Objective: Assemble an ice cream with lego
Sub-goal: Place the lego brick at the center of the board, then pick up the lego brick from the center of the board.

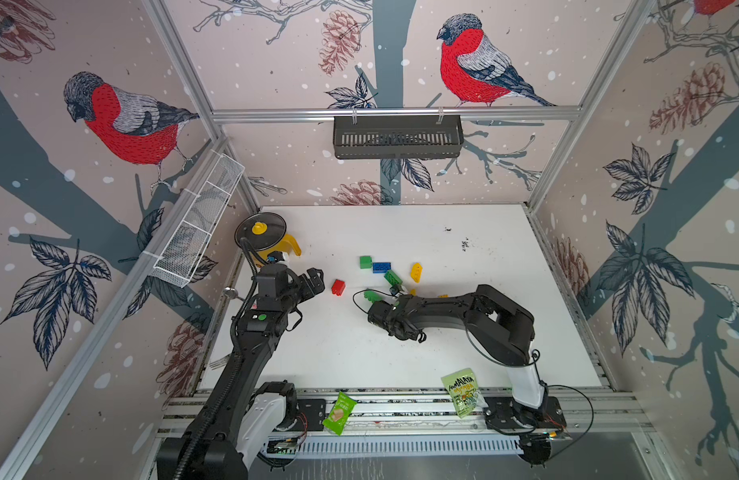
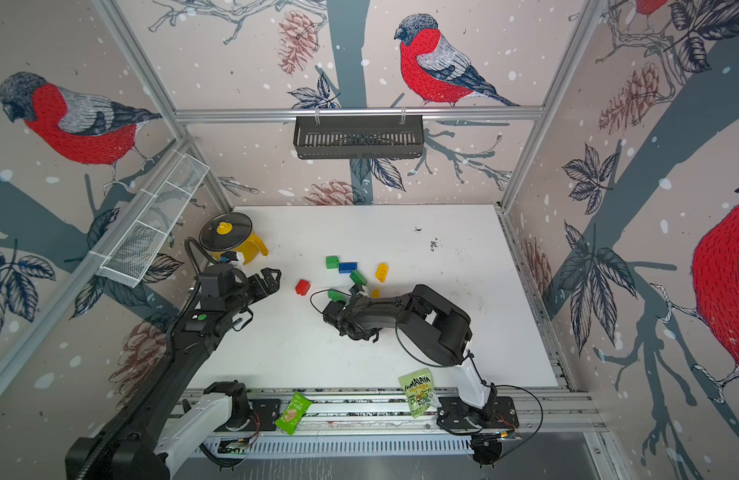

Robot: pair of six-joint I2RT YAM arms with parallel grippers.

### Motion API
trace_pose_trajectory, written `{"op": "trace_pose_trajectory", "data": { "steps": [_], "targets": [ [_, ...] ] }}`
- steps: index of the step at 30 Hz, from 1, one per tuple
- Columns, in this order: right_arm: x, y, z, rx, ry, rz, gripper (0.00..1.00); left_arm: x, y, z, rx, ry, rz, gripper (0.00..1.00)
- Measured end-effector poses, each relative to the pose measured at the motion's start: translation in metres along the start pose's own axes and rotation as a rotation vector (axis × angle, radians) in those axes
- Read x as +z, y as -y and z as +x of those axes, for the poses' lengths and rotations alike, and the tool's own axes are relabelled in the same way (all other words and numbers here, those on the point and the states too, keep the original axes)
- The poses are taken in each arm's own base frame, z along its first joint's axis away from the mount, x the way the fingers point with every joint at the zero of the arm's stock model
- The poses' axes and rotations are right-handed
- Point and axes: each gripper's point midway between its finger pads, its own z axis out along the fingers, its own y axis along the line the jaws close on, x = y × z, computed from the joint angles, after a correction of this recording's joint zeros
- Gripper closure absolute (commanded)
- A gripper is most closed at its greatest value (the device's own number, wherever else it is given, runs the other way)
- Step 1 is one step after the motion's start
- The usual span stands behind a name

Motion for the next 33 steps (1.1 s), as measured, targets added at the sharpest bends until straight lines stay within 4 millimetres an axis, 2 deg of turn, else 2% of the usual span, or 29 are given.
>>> {"op": "trace_pose_trajectory", "data": {
  "steps": [4,10,13,17,19,22,23,25,33],
  "targets": [
    [-0.009,-0.011,-0.005,-0.068,0.025,0.038,0.6,0.001,0.0,0.0,0.0,-0.001,-0.001,0.03],
    [-0.019,-0.018,-0.014,-0.064,0.051,0.02,0.49,0.005,-0.005,0.003,-0.003,-0.011,-0.018,0.03],
    [-0.033,-0.031,-0.02,-0.009,0.063,-0.098,0.46,0.006,-0.008,0.003,-0.005,-0.008,-0.038,0.03],
    [-0.062,-0.055,-0.025,0.073,0.073,-0.391,0.43,0.007,-0.01,0.001,-0.006,-0.005,-0.05,0.03],
    [-0.08,-0.048,-0.029,0.125,0.099,-0.522,0.42,0.007,-0.011,-0.001,-0.006,0.0,-0.059,0.03],
    [-0.093,-0.019,-0.039,0.256,0.161,-0.652,0.43,0.006,-0.009,-0.005,-0.004,0.008,-0.055,0.03],
    [-0.091,-0.005,-0.04,0.303,0.177,-0.673,0.43,0.006,-0.009,-0.005,-0.004,0.008,-0.054,0.03],
    [-0.081,0.008,-0.037,0.349,0.176,-0.678,0.43,0.007,-0.007,-0.004,-0.005,0.004,-0.047,0.03],
    [-0.054,-0.002,-0.028,0.346,0.104,-0.732,0.46,0.007,0.006,-0.003,0.002,-0.014,0.023,0.03]
  ]
}}
